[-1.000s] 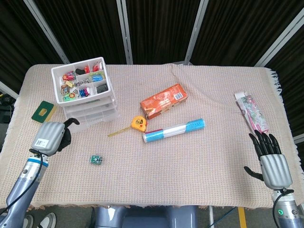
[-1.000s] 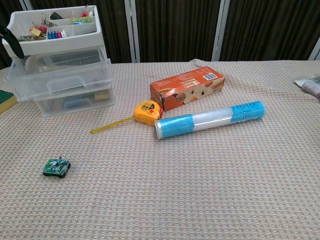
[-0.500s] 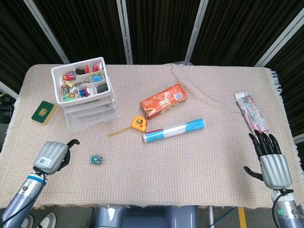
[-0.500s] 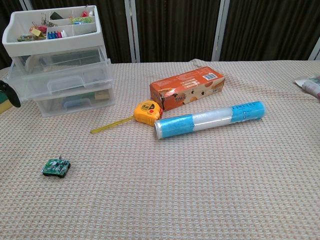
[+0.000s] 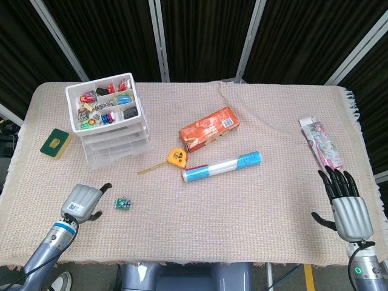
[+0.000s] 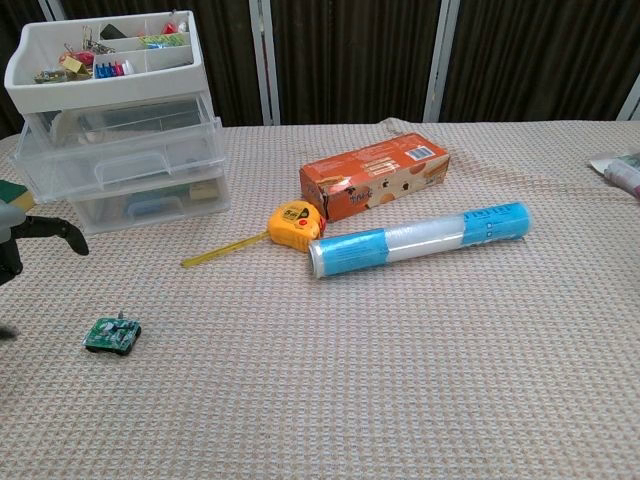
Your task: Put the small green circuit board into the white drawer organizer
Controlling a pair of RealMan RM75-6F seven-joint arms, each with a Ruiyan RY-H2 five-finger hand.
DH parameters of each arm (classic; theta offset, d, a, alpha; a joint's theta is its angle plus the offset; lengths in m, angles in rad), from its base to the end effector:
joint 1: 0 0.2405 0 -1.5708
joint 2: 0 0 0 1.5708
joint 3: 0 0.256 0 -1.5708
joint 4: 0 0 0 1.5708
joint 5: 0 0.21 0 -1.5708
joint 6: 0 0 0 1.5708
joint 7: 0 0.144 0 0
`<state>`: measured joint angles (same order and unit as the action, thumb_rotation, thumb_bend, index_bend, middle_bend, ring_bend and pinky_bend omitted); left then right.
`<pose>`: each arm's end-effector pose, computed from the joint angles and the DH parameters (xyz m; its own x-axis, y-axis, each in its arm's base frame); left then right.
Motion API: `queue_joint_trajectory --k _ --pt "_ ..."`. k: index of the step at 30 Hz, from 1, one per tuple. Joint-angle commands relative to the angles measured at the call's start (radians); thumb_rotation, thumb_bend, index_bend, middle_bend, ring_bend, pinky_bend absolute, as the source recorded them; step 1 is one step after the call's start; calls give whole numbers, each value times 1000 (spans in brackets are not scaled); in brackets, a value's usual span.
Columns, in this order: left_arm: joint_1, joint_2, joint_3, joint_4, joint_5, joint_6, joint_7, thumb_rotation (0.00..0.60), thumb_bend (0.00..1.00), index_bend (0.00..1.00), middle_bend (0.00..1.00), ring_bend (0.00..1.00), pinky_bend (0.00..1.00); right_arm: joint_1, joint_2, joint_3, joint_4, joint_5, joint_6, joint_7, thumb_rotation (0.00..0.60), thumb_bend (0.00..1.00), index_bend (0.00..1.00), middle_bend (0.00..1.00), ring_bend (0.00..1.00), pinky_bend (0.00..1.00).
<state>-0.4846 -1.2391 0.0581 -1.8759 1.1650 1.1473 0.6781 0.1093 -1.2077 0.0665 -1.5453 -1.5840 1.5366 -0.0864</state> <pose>-0.2195 0.2338 0.0500 0.6792 0.3069 0.6667 0.7331 -0.3261 -0.5968 -0.2963 -0.1913 0.1412 0.4512 0.0829 0.8886 -0.8827 -0.1056 0.4580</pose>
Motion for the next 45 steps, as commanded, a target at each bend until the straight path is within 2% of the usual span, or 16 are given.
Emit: queue_joint_trajectory --k 1,2,5,9,17,23,30,38,41,45 --pt "3 -15 2 13 23 12 5 600 0 186 742 706 587 0 0 0 0 -1 0 1 600 11 9 0 0 0" --pt "4 -18 3 14 27 14 5 600 0 186 701 670 569 0 0 0 1 -2 1 2 600 11 9 0 0 0" --pt "7 -23 4 12 36 17 0 600 0 185 685 662 552 0 0 0 1 -2 2 3 600 11 9 0 0 0" --pt "8 -29 7 13 32 16 19 600 0 216 797 754 578 0 -1 0 1 -3 4 2 600 12 8 0 0 0" --pt "-17 -85 -11 64 -33 -17 82 600 0 285 864 811 622 -1 -1 0 2 -5 5 1 600 11 9 0 0 0" --pt "-40 -152 -29 113 -81 -31 139 600 0 373 942 870 675 0 0 0 3 -4 4 5 600 11 9 0 0 0" --pt "-60 -215 -52 156 -153 -50 159 600 48 420 960 883 685 0 0 0 4 -6 5 9 600 12 9 0 0 0" --pt "-77 -262 -63 188 -195 -46 183 600 54 422 961 884 685 0 1 -1 4 -8 5 12 600 12 9 0 0 0" --pt "-82 -273 -64 194 -204 -45 190 600 100 422 961 884 685 0 2 -1 4 -7 4 14 600 12 9 0 0 0" --pt "-87 -284 -66 194 -217 -46 189 600 277 429 962 884 685 0 2 -1 3 -8 5 15 600 12 9 0 0 0"
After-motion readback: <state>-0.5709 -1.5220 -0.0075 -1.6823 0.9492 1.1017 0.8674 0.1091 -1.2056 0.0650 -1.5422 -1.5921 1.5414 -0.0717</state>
